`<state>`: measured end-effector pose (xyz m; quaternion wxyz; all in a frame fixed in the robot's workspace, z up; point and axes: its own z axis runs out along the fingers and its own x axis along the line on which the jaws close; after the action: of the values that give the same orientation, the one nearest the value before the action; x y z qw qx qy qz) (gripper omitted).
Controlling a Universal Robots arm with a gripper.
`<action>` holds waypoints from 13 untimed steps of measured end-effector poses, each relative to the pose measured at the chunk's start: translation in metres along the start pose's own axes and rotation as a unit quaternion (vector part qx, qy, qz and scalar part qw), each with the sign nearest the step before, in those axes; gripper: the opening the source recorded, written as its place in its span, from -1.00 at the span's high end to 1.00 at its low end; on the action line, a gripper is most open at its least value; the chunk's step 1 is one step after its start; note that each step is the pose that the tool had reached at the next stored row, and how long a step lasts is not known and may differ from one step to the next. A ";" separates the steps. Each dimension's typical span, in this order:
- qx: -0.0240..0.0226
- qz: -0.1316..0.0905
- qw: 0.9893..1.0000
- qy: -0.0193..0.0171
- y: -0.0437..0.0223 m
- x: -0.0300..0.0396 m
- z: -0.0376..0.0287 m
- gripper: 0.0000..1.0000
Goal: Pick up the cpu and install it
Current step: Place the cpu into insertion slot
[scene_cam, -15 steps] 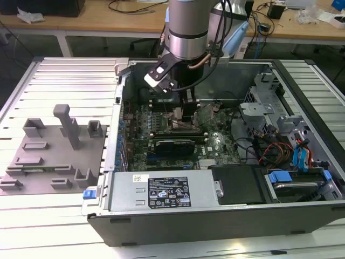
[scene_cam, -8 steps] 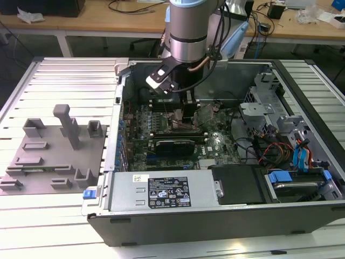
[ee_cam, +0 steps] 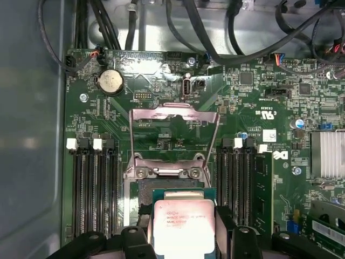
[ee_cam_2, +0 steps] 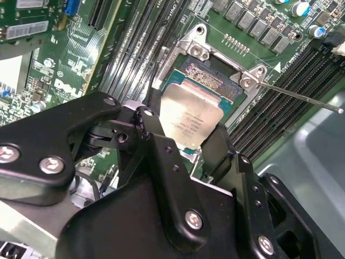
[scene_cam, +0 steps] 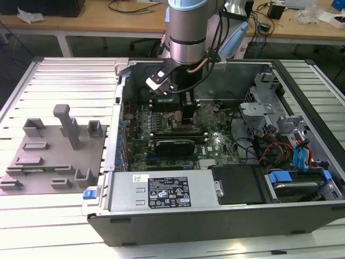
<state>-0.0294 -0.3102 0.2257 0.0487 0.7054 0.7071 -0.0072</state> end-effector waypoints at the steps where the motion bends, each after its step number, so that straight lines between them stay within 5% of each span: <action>1: 0.000 0.000 1.000 -0.001 -0.0001 0.0009 0.0007 -0.09; 13: 0.000 0.005 1.000 -0.002 -0.0010 0.0053 0.0169 -0.09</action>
<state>-0.0295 -0.3062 0.2085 0.0497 0.7089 0.7035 -0.0085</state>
